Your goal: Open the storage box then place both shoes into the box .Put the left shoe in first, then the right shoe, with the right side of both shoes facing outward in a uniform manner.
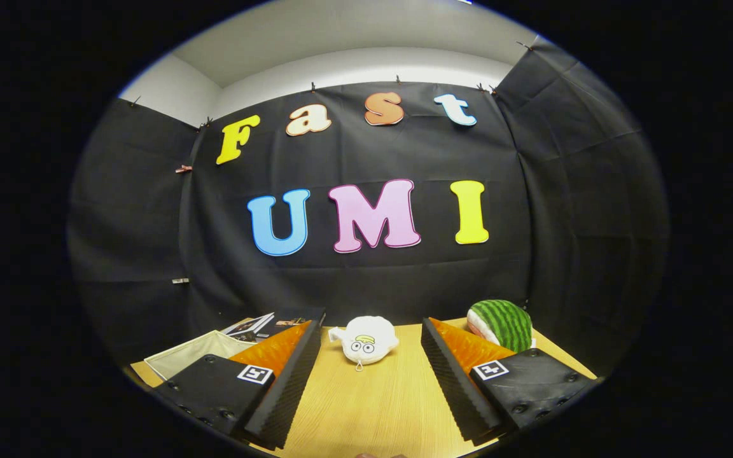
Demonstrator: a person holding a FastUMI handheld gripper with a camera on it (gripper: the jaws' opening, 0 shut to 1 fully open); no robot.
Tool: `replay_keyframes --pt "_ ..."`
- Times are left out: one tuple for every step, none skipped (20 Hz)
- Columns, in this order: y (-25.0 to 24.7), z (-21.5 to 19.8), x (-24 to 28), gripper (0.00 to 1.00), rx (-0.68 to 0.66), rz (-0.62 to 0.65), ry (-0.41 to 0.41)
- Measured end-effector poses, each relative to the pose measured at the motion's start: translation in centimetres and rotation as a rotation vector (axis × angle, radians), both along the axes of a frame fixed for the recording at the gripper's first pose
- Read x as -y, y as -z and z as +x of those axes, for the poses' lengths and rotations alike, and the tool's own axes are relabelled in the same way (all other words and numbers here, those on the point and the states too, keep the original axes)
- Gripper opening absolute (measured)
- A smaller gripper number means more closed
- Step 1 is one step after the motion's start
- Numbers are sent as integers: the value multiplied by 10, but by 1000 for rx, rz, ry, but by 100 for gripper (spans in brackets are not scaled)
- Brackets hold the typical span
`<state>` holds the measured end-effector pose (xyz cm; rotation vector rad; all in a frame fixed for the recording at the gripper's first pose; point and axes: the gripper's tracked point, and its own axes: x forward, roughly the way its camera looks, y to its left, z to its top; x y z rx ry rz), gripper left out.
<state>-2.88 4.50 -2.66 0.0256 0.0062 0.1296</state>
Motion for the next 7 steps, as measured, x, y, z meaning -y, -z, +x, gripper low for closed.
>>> replay_keyframes --pt "-5 0 -1 98 8 -20 -1" --pt "-9 1 -3 98 16 -39 -2" --pt "-11 -1 -6 98 22 -50 -5" --pt "-13 -3 -9 98 24 -51 -12" --pt "-14 -4 -10 97 28 -48 -15" --pt "-13 -4 -10 98 26 -41 -11" --pt "-11 -4 -9 98 25 -33 -7"
